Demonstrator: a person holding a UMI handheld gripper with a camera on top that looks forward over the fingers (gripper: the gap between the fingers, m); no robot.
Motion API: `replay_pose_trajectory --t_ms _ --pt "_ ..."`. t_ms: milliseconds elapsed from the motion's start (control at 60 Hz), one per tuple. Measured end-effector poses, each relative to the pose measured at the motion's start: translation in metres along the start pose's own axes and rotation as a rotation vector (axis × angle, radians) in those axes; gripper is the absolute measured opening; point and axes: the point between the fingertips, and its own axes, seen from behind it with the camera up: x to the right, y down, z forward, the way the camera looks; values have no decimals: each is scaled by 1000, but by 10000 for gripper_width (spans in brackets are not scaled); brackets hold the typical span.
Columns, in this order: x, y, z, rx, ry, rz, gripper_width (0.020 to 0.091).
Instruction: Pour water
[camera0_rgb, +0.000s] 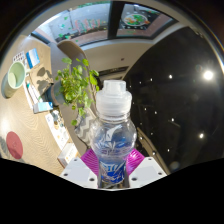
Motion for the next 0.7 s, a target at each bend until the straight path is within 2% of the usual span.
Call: replay_pose_trajectory --t_ms 117,233,333,467,583,700 --pt "-39 -84 2 80 15 -279 303" --pt "-92 -132 3 118 3 -571 302" --pt "-133 -148 6 135 -11 -820 300" --pt "-159 -155 3 120 -44 -956 301" --pt "-164 -156 -2 116 -81 -906 302" --pt "-156 -148 -10 84 -170 -622 301"
